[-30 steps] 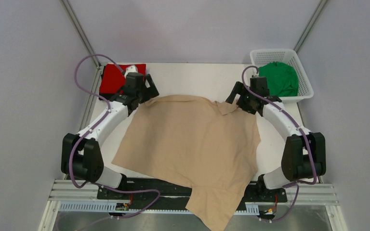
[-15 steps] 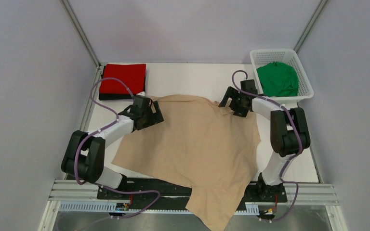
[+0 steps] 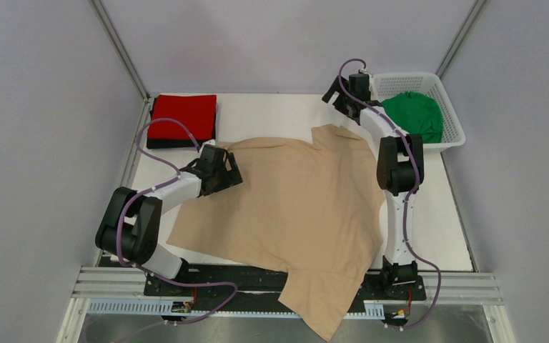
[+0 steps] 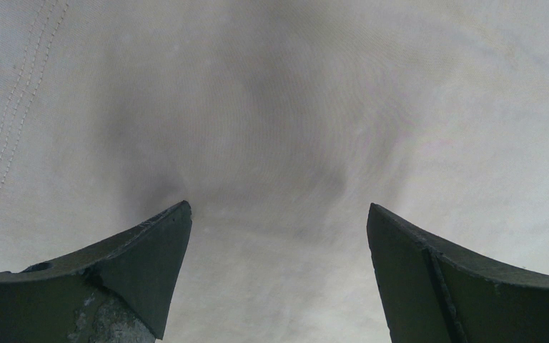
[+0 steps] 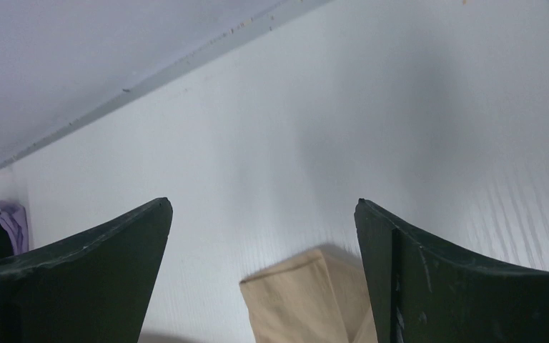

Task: Fold and stack the t-shirts
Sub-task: Flatten out the tshirt

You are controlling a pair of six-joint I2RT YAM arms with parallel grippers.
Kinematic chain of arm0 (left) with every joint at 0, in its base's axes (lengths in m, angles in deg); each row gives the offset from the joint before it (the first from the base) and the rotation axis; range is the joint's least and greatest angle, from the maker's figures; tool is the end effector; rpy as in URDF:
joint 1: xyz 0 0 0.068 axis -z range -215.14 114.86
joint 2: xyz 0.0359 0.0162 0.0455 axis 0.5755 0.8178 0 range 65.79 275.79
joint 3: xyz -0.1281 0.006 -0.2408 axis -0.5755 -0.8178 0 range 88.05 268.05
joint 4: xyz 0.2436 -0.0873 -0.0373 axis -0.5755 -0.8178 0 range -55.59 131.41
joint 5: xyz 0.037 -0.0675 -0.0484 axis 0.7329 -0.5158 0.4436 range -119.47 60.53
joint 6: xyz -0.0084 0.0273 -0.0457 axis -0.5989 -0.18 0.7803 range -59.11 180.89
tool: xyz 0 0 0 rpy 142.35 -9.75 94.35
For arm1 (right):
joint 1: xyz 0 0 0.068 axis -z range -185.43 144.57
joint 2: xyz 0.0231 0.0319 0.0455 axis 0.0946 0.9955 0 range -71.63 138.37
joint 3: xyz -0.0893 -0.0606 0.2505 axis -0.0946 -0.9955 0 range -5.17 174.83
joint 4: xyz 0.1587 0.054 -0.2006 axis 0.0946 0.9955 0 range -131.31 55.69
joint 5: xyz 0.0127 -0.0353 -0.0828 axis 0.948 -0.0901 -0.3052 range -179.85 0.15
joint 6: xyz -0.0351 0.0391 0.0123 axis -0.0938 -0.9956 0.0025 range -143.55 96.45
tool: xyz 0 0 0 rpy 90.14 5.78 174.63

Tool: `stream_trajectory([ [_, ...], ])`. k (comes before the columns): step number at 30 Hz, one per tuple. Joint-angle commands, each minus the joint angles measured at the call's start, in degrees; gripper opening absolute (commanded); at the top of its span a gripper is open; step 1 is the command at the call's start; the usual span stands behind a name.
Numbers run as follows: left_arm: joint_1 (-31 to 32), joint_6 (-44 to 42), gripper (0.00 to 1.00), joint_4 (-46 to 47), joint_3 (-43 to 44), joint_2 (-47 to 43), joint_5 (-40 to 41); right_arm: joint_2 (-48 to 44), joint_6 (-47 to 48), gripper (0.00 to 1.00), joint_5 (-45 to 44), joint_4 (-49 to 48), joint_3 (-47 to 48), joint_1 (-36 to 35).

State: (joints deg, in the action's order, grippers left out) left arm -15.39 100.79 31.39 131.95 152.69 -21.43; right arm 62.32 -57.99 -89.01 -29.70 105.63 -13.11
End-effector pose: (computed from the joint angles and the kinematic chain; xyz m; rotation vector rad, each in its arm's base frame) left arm 0.2760 -0.0938 0.1666 -0.4957 2.4530 -0.2637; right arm 0.5371 0.0730 0.1999 0.5032 2.1523 0.4308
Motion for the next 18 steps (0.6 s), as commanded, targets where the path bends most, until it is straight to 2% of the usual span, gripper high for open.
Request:
stream_trajectory([
  [1, -0.2, 0.5, 1.0, -1.0, 0.5, -2.0, 1.6, -1.9, 1.9, 1.0, -1.8, -0.2, 2.5, 0.2],
  [10, -0.2, 1.4, 1.0, -0.5, 4.5, -3.9, -0.9, -25.1, 9.1, 1.0, -0.5, -0.2, -24.1, -2.2],
  [14, -0.2, 2.6, 1.0, 1.8, 4.8, -2.7, -4.0, -28.8, 6.0, 1.0, 2.1, 0.0, -33.1, -3.5],
  [18, -0.2, 3.3, 1.0, 5.0, 3.8, -1.2, -7.4, -27.1, 3.2, 1.0, 4.8, -1.1, -36.2, -4.3],
])
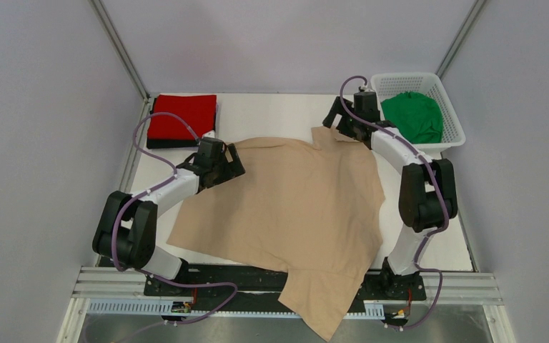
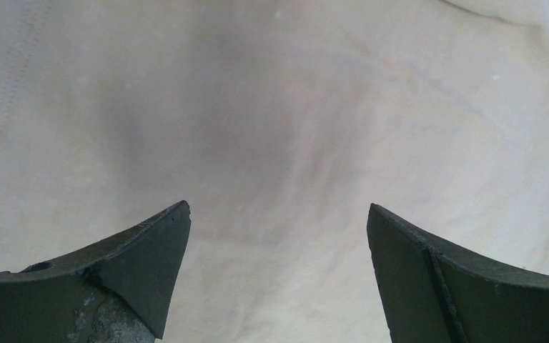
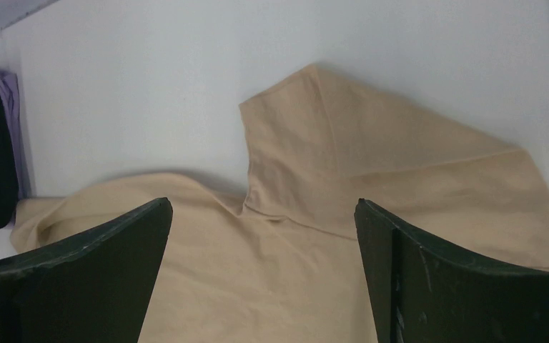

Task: Fold and stack the t-shirts
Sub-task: Flatten out the tshirt

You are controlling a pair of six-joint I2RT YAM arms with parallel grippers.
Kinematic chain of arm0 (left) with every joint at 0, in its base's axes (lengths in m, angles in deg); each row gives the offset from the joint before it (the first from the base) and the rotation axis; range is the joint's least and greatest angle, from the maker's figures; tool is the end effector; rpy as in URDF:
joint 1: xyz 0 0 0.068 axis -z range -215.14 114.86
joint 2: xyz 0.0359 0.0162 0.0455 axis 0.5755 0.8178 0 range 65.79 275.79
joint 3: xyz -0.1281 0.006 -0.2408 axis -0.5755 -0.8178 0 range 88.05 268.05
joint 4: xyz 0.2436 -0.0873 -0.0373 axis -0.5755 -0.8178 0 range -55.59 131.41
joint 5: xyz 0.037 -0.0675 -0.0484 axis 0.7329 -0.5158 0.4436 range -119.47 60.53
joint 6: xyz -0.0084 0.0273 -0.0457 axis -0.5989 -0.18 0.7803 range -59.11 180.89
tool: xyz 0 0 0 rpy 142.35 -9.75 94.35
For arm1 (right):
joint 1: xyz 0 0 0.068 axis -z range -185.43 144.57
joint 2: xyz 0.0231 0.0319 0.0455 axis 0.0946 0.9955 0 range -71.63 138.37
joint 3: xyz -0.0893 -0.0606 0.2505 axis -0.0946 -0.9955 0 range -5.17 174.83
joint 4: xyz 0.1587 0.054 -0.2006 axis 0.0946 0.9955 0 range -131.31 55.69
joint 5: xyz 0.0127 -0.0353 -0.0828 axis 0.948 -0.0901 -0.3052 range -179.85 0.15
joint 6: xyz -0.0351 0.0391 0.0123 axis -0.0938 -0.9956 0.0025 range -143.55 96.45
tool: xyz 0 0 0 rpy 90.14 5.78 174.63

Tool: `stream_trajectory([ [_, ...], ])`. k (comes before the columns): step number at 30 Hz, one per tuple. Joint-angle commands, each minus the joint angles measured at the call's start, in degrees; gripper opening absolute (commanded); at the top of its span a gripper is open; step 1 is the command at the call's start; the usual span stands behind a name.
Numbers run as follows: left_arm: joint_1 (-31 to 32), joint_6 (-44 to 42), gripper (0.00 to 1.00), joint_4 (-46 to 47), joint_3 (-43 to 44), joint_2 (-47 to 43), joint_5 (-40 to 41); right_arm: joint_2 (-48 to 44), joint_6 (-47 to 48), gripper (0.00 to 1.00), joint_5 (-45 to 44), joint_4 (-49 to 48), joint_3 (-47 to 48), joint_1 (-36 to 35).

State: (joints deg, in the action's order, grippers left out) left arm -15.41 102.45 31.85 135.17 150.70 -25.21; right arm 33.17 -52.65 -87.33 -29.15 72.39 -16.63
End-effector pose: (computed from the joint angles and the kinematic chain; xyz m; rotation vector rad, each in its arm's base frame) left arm 0.2843 -0.0991 0.1932 -0.4958 2.3837 -0.4066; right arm 0.4090 0.0826 0.2404 0.3331 2.2684 0.4207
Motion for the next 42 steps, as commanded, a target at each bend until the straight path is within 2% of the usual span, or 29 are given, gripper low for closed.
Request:
stream_trajectory([
  [1, -0.1, 1.6, 1.0, 5.6, 0.1, 1.5, -5.0, 3.4, -1.7, 1.0, 3.5, -1.9, -2.0, -0.9],
  [10, -0.1, 0.5, 1.0, 3.4, -2.9, 3.5, -1.5, 18.4, -0.4, 1.0, -4.4, -2.3, 10.2, -0.3],
  [19, -0.1, 0.3, 1.0, 1.4, -5.0, 3.5, 1.8, 27.5, -2.9, 1.0, -9.7, -0.7, 20.3, 2.6],
  [24, -0.2, 0.0, 1.0, 0.4, -5.0, 3.2, 3.5, 31.8, -1.1, 1.0, -15.8, -0.4, 29.4, 3.6],
  [29, -0.1, 0.2, 1.0, 0.0, -5.1, 2.3, 3.6, 37.6, 3.1, 1.0, -15.9, -0.2, 40.3, 4.3],
  [36, -0.1, 0.3, 1.0, 0.3, -2.8, -0.8, 0.4, 31.7, 12.8, 1.0, -13.1, 0.2, 43.6, 3.1],
  [39, -0.1, 0.3, 1.0, -0.4, -0.5, -1.5, 0.7, 23.9, 14.3, 1.0, -12.4, 0.5, 36.5, 1.4],
  [42, -0.2, 0.3, 1.0, -1.6, 3.4, -1.1, 2.2, 13.1, 13.5, 1.0, -12.9, 0.7, 23.0, -1.3],
])
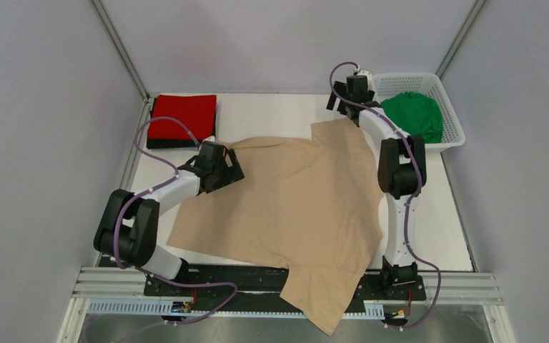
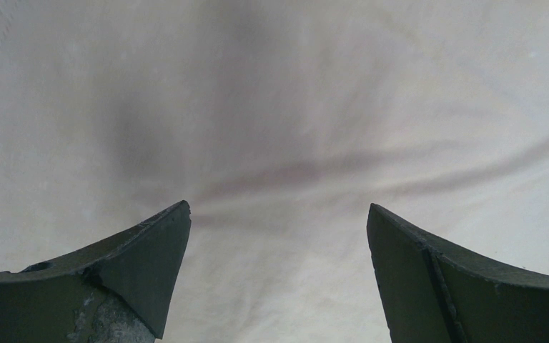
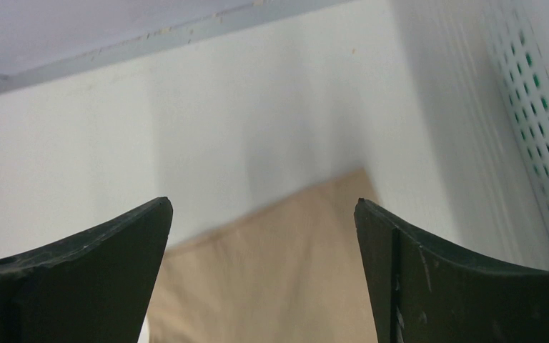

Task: Fold and stack the t-shirts
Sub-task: Flatten out the tshirt

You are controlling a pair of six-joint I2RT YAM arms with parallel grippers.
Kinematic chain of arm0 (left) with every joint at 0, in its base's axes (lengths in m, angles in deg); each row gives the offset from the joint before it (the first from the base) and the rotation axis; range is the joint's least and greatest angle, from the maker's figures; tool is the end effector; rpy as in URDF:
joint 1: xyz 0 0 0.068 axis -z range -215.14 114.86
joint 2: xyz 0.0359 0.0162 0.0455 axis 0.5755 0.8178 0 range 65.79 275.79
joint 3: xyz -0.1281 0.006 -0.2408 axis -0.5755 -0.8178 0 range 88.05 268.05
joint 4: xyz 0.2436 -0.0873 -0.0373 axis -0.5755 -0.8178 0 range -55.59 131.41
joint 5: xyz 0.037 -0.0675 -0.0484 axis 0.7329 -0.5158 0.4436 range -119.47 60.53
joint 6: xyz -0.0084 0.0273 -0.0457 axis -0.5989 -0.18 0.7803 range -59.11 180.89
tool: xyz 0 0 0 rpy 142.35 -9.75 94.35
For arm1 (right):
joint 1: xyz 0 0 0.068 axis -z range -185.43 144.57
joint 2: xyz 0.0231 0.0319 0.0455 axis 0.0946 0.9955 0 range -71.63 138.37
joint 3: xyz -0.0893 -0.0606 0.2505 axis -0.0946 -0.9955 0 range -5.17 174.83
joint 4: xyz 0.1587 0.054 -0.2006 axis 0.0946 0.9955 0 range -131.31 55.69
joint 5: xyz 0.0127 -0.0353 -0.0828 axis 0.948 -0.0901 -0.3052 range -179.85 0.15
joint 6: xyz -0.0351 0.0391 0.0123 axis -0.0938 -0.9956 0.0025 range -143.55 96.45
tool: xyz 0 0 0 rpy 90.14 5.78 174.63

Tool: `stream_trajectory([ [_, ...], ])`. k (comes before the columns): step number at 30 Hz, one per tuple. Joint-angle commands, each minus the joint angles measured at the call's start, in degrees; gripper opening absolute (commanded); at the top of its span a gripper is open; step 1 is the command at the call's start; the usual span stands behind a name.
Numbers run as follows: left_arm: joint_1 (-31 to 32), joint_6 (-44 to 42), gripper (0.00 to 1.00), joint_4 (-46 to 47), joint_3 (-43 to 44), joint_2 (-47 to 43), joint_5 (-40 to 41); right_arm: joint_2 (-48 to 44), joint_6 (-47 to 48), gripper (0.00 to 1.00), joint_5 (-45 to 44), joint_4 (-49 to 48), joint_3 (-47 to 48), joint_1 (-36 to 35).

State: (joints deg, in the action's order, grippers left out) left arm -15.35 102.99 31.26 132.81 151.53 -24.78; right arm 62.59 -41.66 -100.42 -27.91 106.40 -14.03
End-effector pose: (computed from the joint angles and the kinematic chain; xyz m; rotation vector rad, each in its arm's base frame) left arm 0.2770 -0.0966 0.1761 -0.5182 2.4408 -0.3652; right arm 0.5362 0.0745 0.1995 0.2837 2.1698 0.0603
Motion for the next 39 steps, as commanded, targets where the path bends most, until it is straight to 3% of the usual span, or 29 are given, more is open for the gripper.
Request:
stream_trajectory([
  [1, -0.3, -0.2, 1.0, -1.2, 6.6, -1.6, 2.4, -20.3, 1.2, 1.0, 0.2, -0.6, -16.5, -4.9],
  [4, -0.8, -0.7, 1.0, -1.4, 10.9, 1.3, 3.1, -31.4, -4.4, 1.0, 0.7, -0.5, -34.1, -7.9],
  [8, -2.0, -1.0, 1.0, -0.4, 15.4, 7.1, 3.0, -43.9, -12.6, 1.0, 6.5, -0.6, -50.8, -8.9],
  [15, -2.6, 0.3, 1.0, 3.7, 18.2, 15.8, 1.8, -51.5, -17.4, 1.0, 16.5, -2.6, -66.6, -9.2],
  [21, -2.7, 1.6, 1.0, 8.1, 22.6, 22.5, 4.2, -51.2, -17.4, 1.0, 15.7, -1.4, -71.8, -9.2],
  [30, -4.2, -0.8, 1.0, 3.2, 37.0, 33.3, 11.5, -51.3, -16.0, 1.0, 13.3, 2.9, -72.1, -9.2],
  [36, -6.7, -2.0, 1.0, -0.8, 53.6, 44.5, 11.1, -53.2, -14.7, 1.0, 12.6, 4.3, -71.0, -9.0],
  [39, -7.8, -3.6, 1.0, -3.1, 66.5, 50.0, 9.3, -54.4, -14.2, 1.0, 12.2, 4.5, -71.1, -8.8],
])
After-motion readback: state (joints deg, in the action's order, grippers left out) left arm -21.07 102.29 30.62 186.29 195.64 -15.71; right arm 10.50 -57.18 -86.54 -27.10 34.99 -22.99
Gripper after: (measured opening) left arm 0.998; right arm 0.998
